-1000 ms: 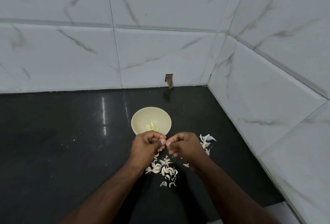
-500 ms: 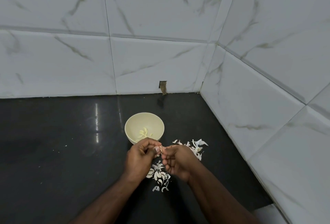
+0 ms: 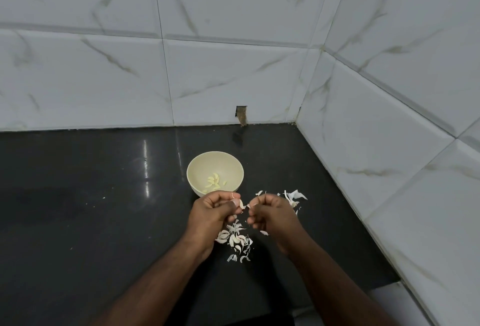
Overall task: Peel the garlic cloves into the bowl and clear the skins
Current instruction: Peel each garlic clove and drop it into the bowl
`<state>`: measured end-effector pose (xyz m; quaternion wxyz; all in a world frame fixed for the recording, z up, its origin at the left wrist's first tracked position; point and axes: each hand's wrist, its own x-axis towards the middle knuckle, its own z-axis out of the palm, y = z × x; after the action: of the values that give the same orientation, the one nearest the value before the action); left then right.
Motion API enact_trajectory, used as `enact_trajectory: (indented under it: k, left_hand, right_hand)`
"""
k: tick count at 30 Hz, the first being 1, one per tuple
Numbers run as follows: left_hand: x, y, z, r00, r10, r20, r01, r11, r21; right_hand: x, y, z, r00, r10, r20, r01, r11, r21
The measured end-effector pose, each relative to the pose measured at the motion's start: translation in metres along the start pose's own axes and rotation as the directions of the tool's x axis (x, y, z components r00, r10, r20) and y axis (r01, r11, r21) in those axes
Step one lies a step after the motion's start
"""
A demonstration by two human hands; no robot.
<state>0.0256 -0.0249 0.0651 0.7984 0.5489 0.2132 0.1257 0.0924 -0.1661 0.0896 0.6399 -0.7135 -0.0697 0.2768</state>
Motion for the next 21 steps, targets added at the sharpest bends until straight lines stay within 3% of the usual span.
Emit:
enact_trajectory:
  k: [7, 9, 12, 21]
  left_hand:
    - [-0.003, 0.002, -0.001, 1.000, -0.012, 0.004, 0.012, 1.000, -0.024]
    - [-0.004, 0.001, -0.002, 1.000, 0.006, 0.000, -0.006, 1.000, -0.001]
    - [-0.003, -0.002, -0.001, 0.999, 0.025, -0.021, -0.024, 0.999, 0.042]
    - [0.001, 0.000, -0.001, 0.998, -0.063, -0.024, 0.062, 0.997, -0.034]
  right_hand:
    - [-0.006, -0.003, -0.005, 0.970, -0.237, 0.047, 0.241, 0.939, -0.245]
    - [-0.006, -0.003, -0.001, 0.962, -0.254, 0.097, 0.271, 0.922, -0.277]
    - [0.000, 0.000, 0.001, 0.961, -0.272, 0.040, 0.268, 0.893, -0.362]
    - [0.010, 0.005, 0.003, 0.978, -0.192, 0.082, 0.205, 0.960, -0.193]
